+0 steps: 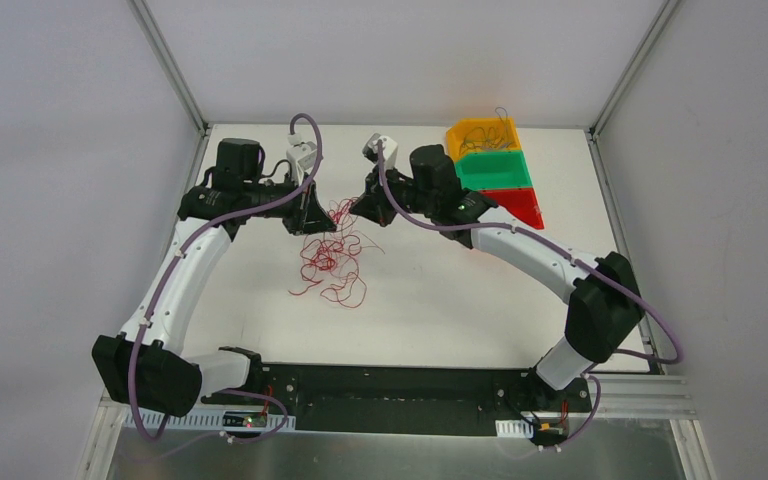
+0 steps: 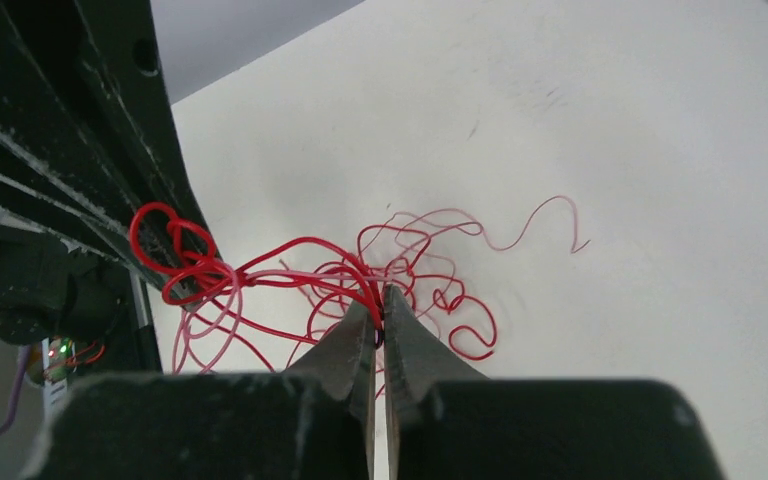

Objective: Untangle the cables

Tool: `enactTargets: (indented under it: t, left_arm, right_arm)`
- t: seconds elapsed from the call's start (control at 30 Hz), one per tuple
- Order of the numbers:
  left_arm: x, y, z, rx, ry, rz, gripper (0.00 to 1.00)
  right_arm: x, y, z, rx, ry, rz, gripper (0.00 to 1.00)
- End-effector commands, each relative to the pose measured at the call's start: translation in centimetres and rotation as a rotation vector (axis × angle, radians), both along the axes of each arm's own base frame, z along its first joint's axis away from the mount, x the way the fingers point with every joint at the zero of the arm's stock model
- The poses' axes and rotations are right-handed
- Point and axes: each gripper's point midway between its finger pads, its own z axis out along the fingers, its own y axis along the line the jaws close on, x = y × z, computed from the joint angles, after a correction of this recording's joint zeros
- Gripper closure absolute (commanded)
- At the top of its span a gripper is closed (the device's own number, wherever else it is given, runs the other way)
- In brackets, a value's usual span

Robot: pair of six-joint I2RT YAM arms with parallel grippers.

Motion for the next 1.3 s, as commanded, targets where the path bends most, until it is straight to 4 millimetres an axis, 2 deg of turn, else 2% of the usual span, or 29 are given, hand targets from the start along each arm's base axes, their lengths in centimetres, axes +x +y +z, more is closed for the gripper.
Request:
enactTargets:
  t: [0.0,0.17,0.27,0.3,0.43,0.53,0.57,0.67,0.7,0.8,0.9,1.07,1.27]
  left_arm:
    - [-1.7,1.1,0.5,0.019,-0.024,0.013,0.92]
    - [-3.2,3.6,-3.3,0.124,0.020,0.067,0.93]
    - [-3.6,4.9,-5.2,0.170,0.053,0.104,0.92]
    - [-3.7,5.1,-5.6,0.175,0.064,0.112,0.87]
    - [-4.1,5.1,-5.9,0.165,0.095,0.115,0.83]
    - [-4.1,4.8,-4.6,0.141,0.059,0.100,0.83]
    - [-4.0,4.5,-3.5,0.118,0.037,0.091,0.80]
    - [-3.0,3.6,0.1,0.049,-0.043,0.080,0.59]
    - [-2.5,3.4,1.3,0.037,-0.079,0.080,0.56]
    - [-1.5,3.0,4.6,0.029,-0.220,0.044,0.53]
    - [-2.2,1.8,6.8,0.030,-0.401,-0.090,0.52]
    - [-3.3,0.7,6.8,0.137,-0.708,-0.276,0.54]
    - [-3.8,-0.8,6.1,0.197,-0.816,-0.383,0.58]
  right_arm:
    - [4.1,-2.6,6.1,0.103,-0.156,-0.224,1.00]
    - [6.7,-5.3,8.0,0.187,-0.041,-0.337,1.00]
    - [6.8,-6.0,8.8,0.225,0.002,-0.339,1.00]
    - [6.6,-6.0,8.9,0.240,0.020,-0.334,1.00]
    - [5.9,-5.8,9.6,0.288,0.074,-0.305,1.00]
    - [4.9,-5.3,10.0,0.311,0.105,-0.248,1.00]
    - [4.5,-5.1,10.0,0.314,0.113,-0.223,1.00]
    - [3.2,-4.5,9.9,0.314,0.142,-0.151,1.00]
    - [2.8,-4.4,9.7,0.312,0.148,-0.138,1.00]
    - [1.8,-3.9,9.5,0.306,0.161,-0.095,1.00]
    - [0.7,-3.4,9.1,0.296,0.178,-0.051,1.00]
    - [-1.1,-2.6,8.6,0.279,0.204,0.007,1.00]
    - [-2.3,-2.0,8.2,0.264,0.228,0.048,1.00]
